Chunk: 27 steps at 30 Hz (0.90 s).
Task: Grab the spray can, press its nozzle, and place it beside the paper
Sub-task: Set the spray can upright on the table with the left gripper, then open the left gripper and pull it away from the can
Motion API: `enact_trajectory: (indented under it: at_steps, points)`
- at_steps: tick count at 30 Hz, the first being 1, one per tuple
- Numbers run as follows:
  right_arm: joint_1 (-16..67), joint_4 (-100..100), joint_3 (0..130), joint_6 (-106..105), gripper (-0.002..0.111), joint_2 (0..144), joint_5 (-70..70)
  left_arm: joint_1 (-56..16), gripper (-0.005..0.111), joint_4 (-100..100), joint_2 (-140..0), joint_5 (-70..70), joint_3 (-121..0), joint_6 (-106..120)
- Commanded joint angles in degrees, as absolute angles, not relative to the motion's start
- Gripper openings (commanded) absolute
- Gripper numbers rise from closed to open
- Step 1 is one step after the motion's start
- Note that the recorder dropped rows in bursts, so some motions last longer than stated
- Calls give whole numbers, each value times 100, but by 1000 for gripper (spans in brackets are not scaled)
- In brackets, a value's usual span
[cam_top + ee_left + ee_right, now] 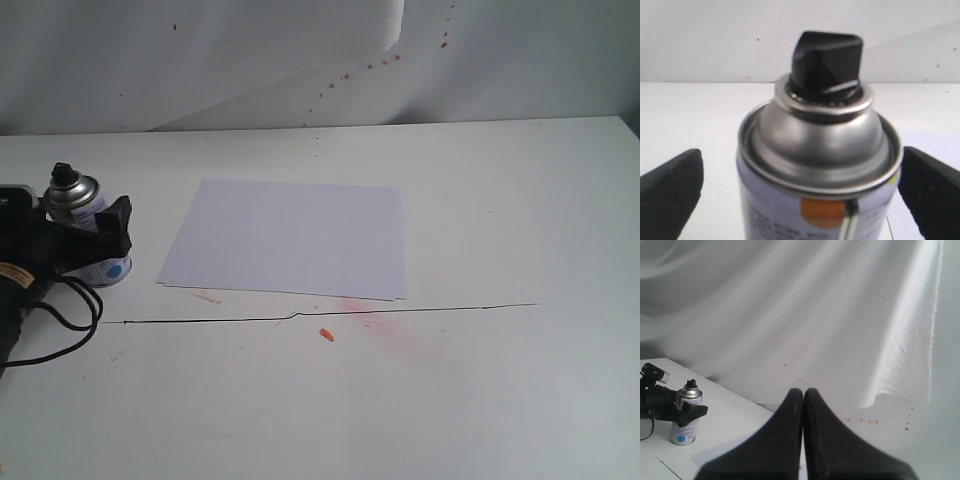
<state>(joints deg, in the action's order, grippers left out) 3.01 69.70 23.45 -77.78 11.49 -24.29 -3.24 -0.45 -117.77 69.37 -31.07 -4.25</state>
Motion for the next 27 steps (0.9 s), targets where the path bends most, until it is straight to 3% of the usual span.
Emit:
enact_trajectory:
  at_steps: [1, 22, 24, 27]
  points:
    - [286, 6919, 2317, -7774, 0, 1129, -2451, -335, 98, -94, -11416, 6996, -2735, -381]
    - [286, 6919, 2317, -7755, 0, 1129, -2451, -335, 97, -111, -9018, 6996, -869, -957]
    - [286, 6919, 2317, -7755, 0, 1129, -2451, -335, 91, -111, -8574, 6996, -675, -1097]
    - [286, 6919, 2317, -7755, 0, 1129, -2451, -335, 67, -111, -7888, 6996, -425, -1097]
